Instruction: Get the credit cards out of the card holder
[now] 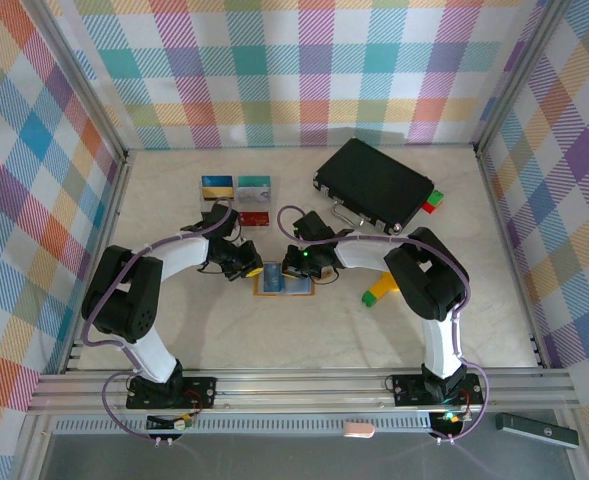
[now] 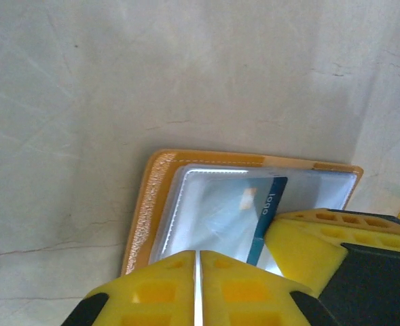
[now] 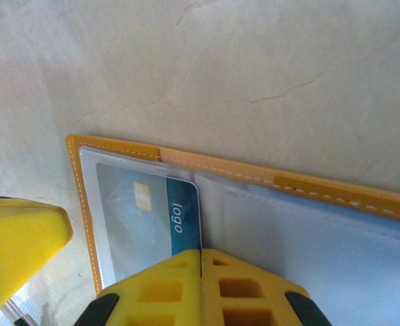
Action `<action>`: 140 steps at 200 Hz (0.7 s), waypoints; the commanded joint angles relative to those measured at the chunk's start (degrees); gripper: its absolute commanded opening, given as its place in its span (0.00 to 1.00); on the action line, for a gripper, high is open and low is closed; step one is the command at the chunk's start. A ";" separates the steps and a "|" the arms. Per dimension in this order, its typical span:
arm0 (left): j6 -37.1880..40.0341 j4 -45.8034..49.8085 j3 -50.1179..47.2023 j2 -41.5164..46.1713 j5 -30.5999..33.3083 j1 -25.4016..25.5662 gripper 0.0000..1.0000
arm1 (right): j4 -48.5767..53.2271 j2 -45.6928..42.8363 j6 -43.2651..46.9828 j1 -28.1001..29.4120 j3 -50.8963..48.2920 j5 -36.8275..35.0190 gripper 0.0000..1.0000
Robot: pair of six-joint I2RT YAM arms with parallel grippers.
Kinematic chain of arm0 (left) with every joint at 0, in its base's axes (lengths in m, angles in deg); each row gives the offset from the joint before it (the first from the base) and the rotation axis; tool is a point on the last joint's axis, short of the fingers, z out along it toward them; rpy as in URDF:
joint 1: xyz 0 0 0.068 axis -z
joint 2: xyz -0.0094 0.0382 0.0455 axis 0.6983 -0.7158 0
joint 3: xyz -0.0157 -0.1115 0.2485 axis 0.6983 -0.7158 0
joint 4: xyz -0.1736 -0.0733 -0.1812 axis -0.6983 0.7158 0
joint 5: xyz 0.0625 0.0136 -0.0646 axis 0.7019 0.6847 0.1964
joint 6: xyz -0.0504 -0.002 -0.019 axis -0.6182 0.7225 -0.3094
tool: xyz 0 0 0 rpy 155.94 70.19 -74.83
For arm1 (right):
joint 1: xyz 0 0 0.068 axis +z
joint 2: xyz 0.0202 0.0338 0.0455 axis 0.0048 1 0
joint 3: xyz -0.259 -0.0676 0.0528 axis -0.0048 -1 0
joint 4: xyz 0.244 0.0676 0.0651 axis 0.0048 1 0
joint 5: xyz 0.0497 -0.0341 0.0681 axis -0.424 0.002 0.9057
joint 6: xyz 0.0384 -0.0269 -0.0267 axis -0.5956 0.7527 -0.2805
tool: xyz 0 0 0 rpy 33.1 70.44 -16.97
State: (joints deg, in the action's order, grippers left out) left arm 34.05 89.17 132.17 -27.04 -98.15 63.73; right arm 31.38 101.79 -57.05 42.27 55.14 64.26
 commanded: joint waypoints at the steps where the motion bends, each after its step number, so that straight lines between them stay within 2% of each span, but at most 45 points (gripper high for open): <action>1: 0.81 1.75 1.49 -1.42 -1.58 0.95 0.09 | 0.29 -0.82 0.30 -0.33 -1.36 1.07 0.04; 33: 0.76 2.42 1.34 -3.11 0.58 1.11 0.08 | -1.30 -0.71 0.26 -0.59 -1.93 3.39 0.07; 83: 1.21 3.02 0.59 -5.24 3.15 1.04 0.07 | -1.14 0.27 0.45 -0.60 -1.34 5.47 0.16; 140: 1.05 2.83 -0.19 -5.25 3.87 1.04 0.06 | -1.35 1.47 0.60 -0.60 -0.49 7.97 0.18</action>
State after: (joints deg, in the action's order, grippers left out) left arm 34.64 89.83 132.91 -30.38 -97.45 64.25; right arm 29.90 101.79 -57.05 41.86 54.18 69.47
